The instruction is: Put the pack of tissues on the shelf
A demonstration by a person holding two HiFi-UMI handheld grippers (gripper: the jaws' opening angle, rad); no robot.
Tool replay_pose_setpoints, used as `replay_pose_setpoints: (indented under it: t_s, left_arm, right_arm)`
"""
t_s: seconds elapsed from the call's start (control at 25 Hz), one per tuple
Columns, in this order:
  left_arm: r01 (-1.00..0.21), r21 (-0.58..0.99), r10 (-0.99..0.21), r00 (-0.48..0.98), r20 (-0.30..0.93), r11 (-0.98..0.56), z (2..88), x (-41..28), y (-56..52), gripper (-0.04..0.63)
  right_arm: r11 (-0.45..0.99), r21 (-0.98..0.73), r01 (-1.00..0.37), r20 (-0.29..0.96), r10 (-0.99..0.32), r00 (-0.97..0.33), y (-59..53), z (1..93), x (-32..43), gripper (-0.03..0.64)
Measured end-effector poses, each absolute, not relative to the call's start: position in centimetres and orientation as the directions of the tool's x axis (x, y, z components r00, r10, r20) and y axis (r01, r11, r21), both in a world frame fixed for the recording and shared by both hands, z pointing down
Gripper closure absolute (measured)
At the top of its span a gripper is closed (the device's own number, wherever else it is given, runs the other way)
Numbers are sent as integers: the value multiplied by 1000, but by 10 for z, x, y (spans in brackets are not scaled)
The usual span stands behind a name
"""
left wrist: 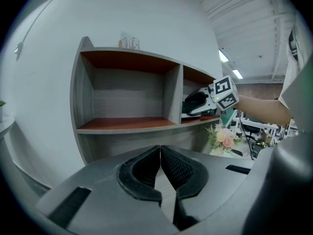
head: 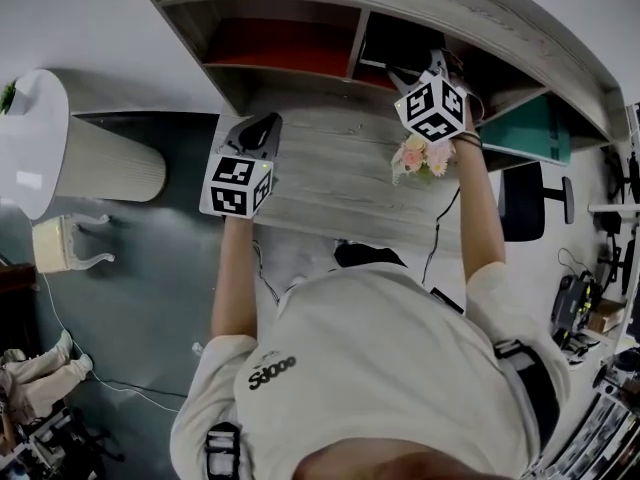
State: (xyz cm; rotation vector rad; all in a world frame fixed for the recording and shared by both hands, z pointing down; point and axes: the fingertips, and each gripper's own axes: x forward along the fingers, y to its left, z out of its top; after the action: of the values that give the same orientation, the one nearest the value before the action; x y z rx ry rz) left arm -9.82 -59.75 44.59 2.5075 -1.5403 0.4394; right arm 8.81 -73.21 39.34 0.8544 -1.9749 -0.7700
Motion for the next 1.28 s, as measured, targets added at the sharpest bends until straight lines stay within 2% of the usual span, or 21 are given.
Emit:
replay_pose_setpoints:
  t_s: [0.44, 0.76, 0.88, 1.0, 1.08, 1.28]
  left_arm:
    - [-898, -1, -848, 416, 328, -441, 450, -112, -584, 575]
    - [-889, -44, -858, 425, 289, -455, 429, -141, -547, 575]
    - [-881, -55, -856, 440, 272, -470, 422, -145, -525, 575]
    - [-862, -80, -846, 466, 257, -500, 414, -144, -503, 575]
    - [-852, -101, -843, 480, 243, -514, 407, -145, -488, 575]
    - [-821, -137, -826, 524, 206, -555, 388, -139, -451, 575]
  right_arm:
    - [478, 821, -312, 353, -854, -382, -737, 396, 85, 330]
    - [358, 745, -563, 173, -919, -355, -685, 348, 91, 334]
    - [278, 708, -649, 90, -947, -308, -650, 334, 105, 482]
    - [262, 660, -704, 88, -958, -274, -613, 334, 117, 514]
    - [259, 606, -752, 70, -959, -274, -583, 332, 119, 590]
    - [291, 478, -829, 76, -954, -292, -512, 333, 120, 609]
